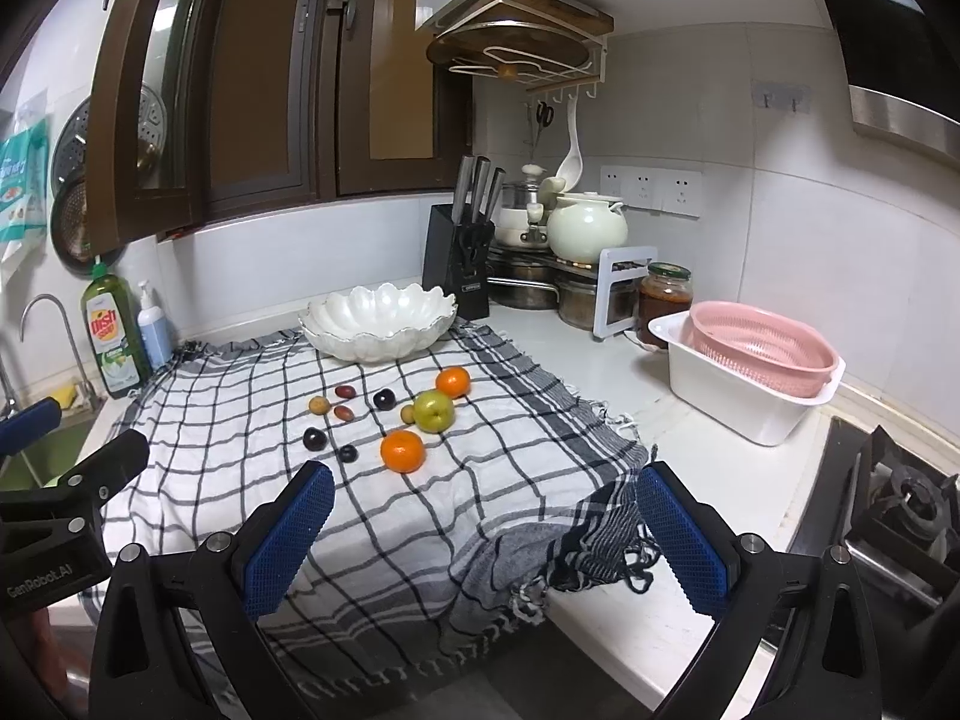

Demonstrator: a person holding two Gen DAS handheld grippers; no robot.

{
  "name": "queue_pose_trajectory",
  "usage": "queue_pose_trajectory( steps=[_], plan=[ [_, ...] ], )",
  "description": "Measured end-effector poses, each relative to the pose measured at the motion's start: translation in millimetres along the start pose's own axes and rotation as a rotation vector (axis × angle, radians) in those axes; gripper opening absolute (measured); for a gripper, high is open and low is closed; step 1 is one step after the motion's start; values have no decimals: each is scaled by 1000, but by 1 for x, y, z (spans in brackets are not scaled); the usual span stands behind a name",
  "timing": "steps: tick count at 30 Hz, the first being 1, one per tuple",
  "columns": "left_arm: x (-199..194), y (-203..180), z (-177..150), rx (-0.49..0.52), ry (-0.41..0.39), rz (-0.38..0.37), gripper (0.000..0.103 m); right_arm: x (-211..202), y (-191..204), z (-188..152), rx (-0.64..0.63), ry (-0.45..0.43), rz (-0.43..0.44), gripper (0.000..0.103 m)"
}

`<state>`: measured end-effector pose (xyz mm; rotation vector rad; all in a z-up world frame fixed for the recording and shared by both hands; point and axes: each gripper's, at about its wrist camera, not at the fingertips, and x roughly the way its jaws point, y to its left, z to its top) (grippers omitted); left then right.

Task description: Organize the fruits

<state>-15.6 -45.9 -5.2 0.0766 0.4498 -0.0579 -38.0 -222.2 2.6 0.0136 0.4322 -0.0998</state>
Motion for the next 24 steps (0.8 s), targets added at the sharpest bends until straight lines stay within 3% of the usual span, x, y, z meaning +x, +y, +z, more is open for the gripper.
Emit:
queue_pose_trajectory(
  steps=[24],
  plan=[
    [-12, -3, 4, -4, -4, -2, 103, -10, -1, 5, -8, -11, 5, 102]
  ],
)
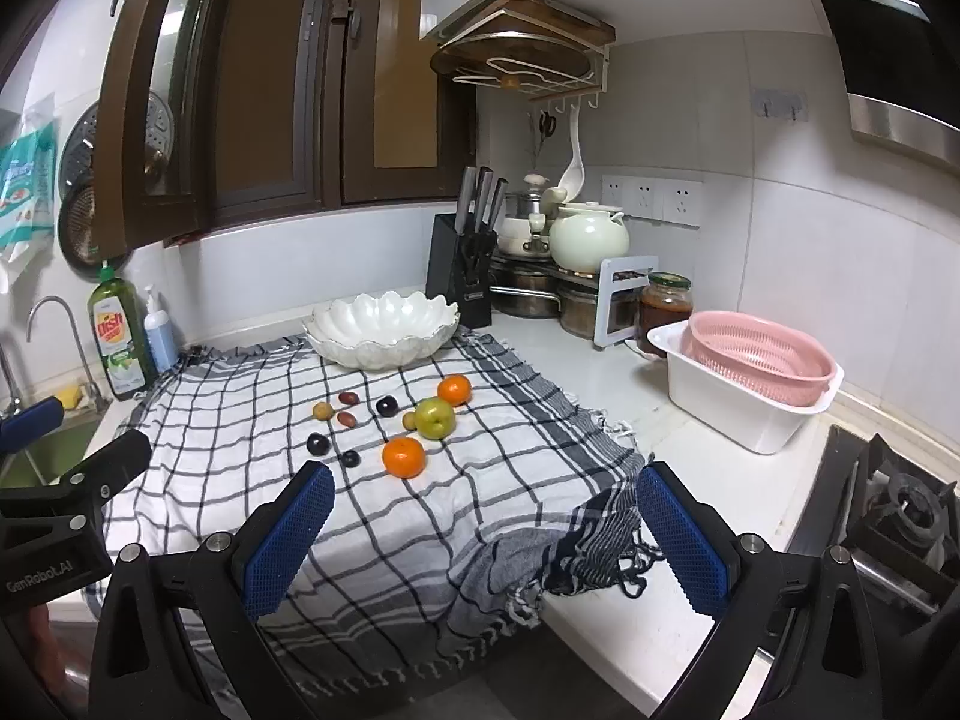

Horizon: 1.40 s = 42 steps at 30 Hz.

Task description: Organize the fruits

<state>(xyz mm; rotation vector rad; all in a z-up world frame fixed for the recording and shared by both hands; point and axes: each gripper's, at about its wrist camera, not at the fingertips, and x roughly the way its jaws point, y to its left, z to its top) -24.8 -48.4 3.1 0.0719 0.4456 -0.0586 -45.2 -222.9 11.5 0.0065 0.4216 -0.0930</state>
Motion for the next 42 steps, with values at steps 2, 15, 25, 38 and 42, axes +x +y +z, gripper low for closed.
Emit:
queue_pose_trajectory(
  steps=[2, 15, 25, 38, 42],
  plan=[
    [0, 1, 2, -1, 1, -2, 103, 0, 1, 3, -2, -3, 3, 102],
    [-1, 5, 8, -3, -1, -2, 103, 5, 4, 6, -13, -23, 14, 102],
    [-1, 9, 11, -1, -3, -2, 103, 5, 4, 4, -11, -25, 13, 102],
    [4, 7, 15, 4, 3, -6, 103, 10, 5, 4, -12, -20, 19, 102],
    [13, 1, 16, 2, 15, 0, 103, 20, 4, 5, -19, -6, 32, 102]
  ],
)
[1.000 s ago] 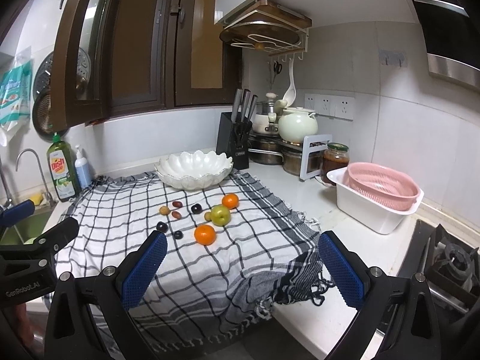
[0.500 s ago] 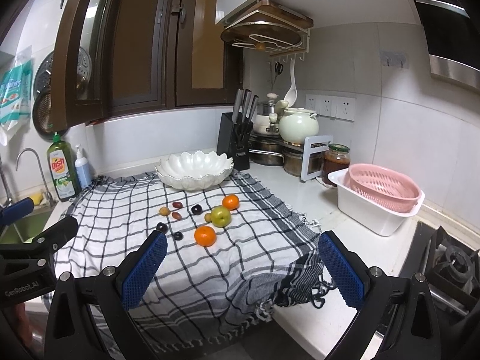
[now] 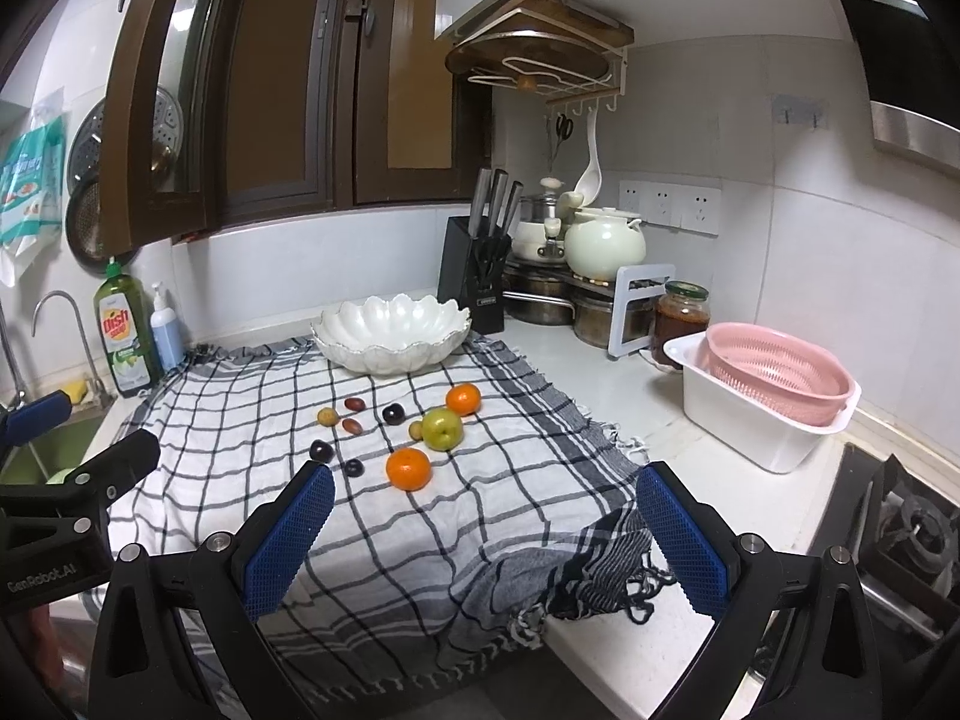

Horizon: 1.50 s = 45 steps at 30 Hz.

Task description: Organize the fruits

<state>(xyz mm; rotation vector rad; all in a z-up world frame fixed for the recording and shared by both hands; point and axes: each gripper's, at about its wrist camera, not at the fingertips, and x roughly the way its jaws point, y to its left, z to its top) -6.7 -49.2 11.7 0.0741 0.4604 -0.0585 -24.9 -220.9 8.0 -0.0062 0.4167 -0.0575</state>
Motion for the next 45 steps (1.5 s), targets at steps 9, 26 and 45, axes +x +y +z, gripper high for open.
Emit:
queue_pose_trajectory(
  steps=[9, 26, 45],
  plan=[
    [19, -10, -12, -32, 47, 27, 103, 28, -13, -5, -12, 37, 54, 102],
    [102, 5, 1, 52, 106, -27, 95, 106, 11, 0, -18, 118, 78, 102],
    [235, 20, -8, 151, 291, -206, 62, 211, 52, -13, 28, 290, 48, 84]
  ],
)
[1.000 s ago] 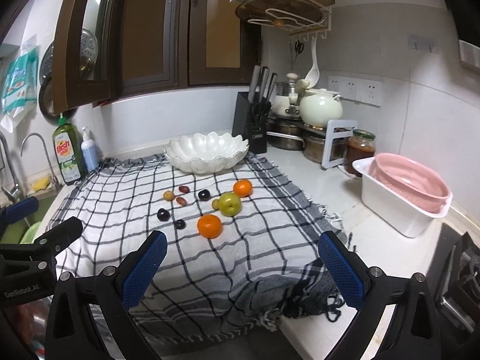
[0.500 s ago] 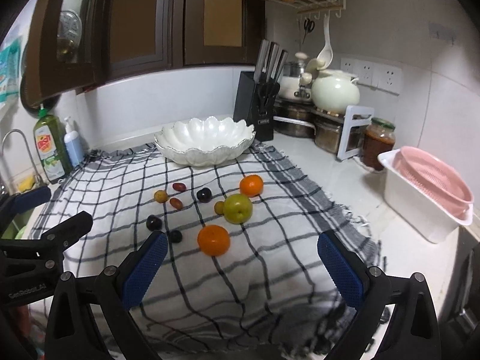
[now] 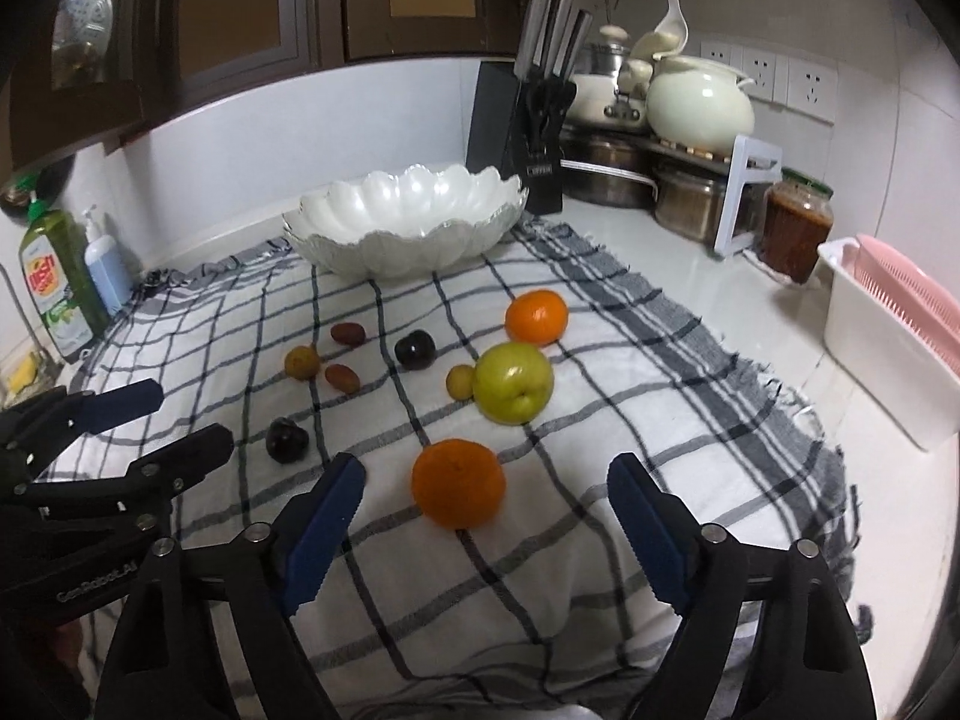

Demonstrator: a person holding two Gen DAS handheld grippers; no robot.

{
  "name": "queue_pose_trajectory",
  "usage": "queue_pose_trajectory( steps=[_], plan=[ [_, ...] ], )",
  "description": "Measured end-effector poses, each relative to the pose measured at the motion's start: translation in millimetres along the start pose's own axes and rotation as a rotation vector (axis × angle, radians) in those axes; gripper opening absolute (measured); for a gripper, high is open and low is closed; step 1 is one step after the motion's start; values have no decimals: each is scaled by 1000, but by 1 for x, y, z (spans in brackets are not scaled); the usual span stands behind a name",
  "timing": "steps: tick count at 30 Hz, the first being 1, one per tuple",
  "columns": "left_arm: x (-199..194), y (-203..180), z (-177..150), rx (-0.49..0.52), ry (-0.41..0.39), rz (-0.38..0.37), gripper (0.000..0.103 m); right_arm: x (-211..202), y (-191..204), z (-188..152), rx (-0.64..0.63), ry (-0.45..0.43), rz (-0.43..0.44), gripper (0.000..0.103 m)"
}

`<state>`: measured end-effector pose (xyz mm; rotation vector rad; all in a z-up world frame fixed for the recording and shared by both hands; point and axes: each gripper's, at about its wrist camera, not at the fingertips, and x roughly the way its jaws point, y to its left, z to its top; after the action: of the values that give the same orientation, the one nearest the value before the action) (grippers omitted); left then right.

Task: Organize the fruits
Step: 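Grasp the dark plum with the left tool while the right tool grasps the orange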

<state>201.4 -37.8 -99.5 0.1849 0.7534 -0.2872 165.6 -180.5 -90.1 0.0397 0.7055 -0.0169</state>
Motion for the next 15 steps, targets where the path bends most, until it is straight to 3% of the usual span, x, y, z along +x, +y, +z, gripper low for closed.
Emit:
queue_pose_trajectory(
  steps=[15],
  plan=[
    [50, -5, -3, 0, 98, -37, 41, 42, 0, -5, -13, 92, 71, 71]
  ],
)
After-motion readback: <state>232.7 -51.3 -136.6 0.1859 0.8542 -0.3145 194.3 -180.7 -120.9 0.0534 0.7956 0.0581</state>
